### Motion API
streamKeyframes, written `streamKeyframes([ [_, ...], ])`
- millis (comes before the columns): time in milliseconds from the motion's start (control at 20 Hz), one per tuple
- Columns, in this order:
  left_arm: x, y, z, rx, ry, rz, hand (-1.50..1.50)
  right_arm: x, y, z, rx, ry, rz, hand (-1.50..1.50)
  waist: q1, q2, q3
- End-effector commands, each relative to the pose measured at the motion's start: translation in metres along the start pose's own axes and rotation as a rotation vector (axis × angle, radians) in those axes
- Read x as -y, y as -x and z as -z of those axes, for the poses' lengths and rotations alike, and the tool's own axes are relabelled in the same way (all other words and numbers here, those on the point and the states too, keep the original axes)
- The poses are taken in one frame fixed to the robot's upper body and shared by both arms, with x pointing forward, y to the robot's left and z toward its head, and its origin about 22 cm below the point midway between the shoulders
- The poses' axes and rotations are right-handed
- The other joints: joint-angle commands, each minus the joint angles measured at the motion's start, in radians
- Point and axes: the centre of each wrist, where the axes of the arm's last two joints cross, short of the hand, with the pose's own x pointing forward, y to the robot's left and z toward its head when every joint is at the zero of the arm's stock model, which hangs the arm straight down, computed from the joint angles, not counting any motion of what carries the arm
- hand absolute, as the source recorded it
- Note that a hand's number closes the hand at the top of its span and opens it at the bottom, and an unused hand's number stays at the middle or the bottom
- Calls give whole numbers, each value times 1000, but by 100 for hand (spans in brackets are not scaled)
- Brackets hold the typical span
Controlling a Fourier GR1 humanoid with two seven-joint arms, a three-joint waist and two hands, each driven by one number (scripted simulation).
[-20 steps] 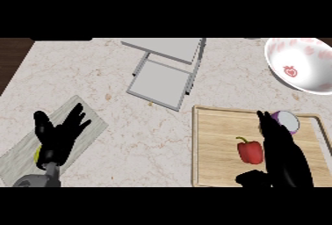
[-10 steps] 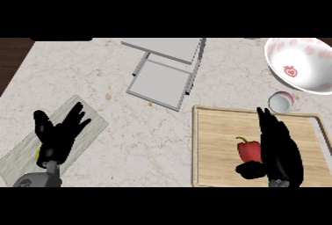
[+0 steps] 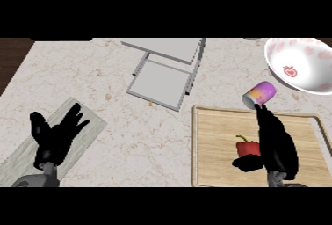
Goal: Pick the bell pepper from the tray and place it in the tiered shelf
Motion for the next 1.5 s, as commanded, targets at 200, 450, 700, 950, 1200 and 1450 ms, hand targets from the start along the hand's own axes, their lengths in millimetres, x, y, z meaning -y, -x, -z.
streamKeyframes([
  [200,10,11,-6,-44,5,-3,0,-18,4,-2,132,-199,-167,150,1,5,-2],
  [450,1,4,8,-54,-4,7,0,-36,-2,-11,195,-158,-90,150,-5,6,-3],
  [700,13,-2,8,-17,27,20,0,-45,-107,-30,182,-222,13,150,45,18,-3],
  [950,25,-4,7,-15,106,47,0,-41,-147,-39,132,-222,80,150,124,27,-3],
  [1200,37,-9,13,-20,121,45,0,-9,-203,-47,200,-13,193,150,136,18,-6],
  [1450,36,-6,16,-41,108,45,0,34,-248,-61,245,183,266,150,105,2,-9],
])
